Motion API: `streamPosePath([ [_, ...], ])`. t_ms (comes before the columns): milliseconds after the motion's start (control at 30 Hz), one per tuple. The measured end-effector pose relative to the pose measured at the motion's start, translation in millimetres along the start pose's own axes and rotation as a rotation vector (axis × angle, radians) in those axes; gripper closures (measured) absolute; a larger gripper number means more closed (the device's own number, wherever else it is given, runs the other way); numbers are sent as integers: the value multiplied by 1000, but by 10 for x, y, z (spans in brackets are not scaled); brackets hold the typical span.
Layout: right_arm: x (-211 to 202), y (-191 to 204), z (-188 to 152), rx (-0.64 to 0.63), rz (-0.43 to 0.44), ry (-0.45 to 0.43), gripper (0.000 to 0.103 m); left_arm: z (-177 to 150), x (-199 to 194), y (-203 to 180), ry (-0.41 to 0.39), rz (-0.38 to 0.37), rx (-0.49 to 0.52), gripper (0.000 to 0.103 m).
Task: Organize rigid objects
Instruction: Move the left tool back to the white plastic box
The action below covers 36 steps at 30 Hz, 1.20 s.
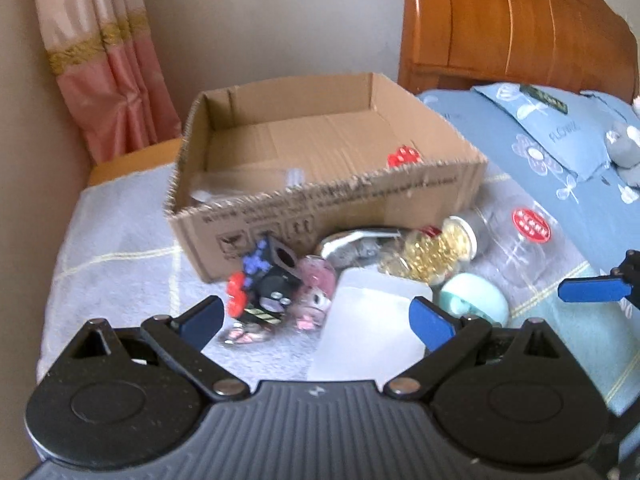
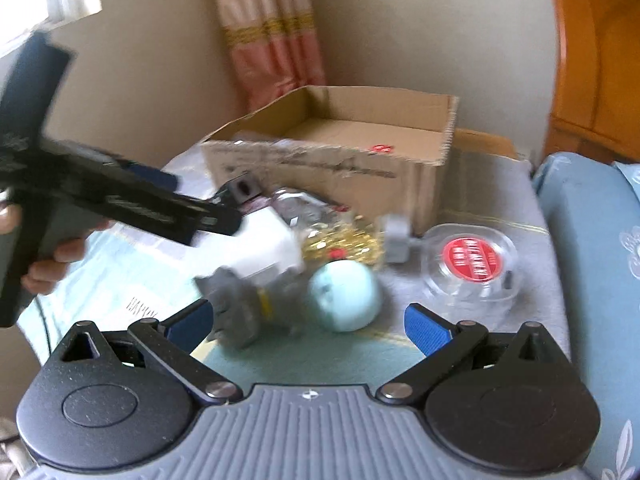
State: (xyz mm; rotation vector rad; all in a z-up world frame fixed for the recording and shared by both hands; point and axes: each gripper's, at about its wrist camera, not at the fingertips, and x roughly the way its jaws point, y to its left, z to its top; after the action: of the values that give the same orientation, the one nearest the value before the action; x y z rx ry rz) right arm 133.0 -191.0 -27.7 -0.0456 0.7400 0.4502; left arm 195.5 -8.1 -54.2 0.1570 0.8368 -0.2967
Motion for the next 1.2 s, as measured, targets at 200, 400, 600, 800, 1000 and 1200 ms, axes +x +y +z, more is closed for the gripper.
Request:
streamPosePath([
  [200, 38, 70, -7, -23, 34, 10, 0, -70, 180, -154, 40, -33, 27, 4],
  [400, 57, 69, -27, -35, 69, 19, 0, -172, 170, -82, 51, -41, 16, 3],
  [600, 128, 109, -36, -59, 77, 36, 0, -317, 46, 71, 40, -6, -4, 1],
  [800, 130, 90, -36, -60, 67, 42, 0, -473, -43, 285, 57, 53, -21, 1],
  [1000, 132, -17, -52, -37, 18, 52, 0, -577, -48, 409, 99, 110, -32, 1],
  [1200, 90, -198, -93, -31, -65, 64, 0, -444, -298, 349, 12, 52, -48, 1],
])
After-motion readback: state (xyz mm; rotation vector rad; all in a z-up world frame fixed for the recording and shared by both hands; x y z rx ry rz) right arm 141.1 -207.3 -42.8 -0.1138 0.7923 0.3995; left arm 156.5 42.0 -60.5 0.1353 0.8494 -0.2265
